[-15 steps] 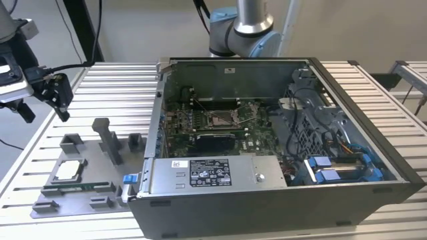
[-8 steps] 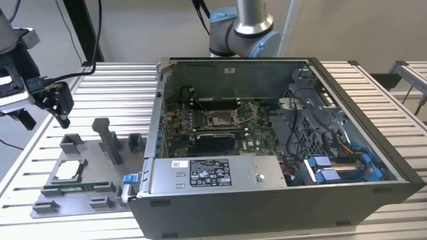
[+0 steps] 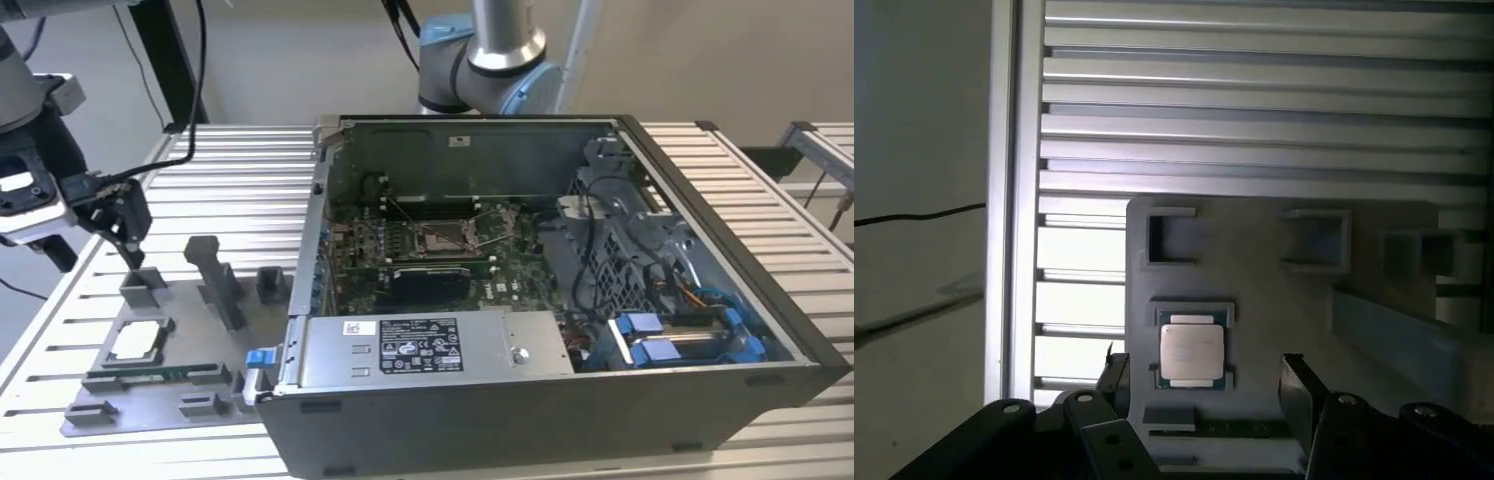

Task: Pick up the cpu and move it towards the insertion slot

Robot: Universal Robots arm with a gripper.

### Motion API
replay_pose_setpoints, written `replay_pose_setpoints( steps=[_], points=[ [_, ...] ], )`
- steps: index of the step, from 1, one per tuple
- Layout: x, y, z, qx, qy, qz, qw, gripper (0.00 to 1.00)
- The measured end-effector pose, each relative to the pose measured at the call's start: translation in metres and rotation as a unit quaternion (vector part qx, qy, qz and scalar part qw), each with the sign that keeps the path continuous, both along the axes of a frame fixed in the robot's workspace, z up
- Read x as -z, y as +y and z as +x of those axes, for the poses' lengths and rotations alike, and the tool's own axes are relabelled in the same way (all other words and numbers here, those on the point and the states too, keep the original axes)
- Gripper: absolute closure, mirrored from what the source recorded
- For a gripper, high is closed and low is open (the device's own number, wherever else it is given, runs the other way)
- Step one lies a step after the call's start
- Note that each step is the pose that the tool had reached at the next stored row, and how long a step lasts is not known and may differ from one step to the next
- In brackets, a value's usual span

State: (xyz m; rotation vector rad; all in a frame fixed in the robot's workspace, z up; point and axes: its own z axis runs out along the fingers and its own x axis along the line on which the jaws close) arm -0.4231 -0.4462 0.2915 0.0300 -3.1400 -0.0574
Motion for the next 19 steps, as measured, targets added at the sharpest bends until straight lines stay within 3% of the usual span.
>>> replay_pose_setpoints(
  steps=[5, 16, 19],
  points=[
    [0.0092, -0.0012, 0.0001, 0.000, 0.0000, 0.0000, 1.00000, 0.00],
    [0.0292, -0.0134, 0.0001, 0.000, 0.0000, 0.0001, 1.00000, 0.00],
    [0.0345, -0.0150, -0.0001, 0.000, 0.0000, 0.0000, 1.00000, 0.00]
  ],
)
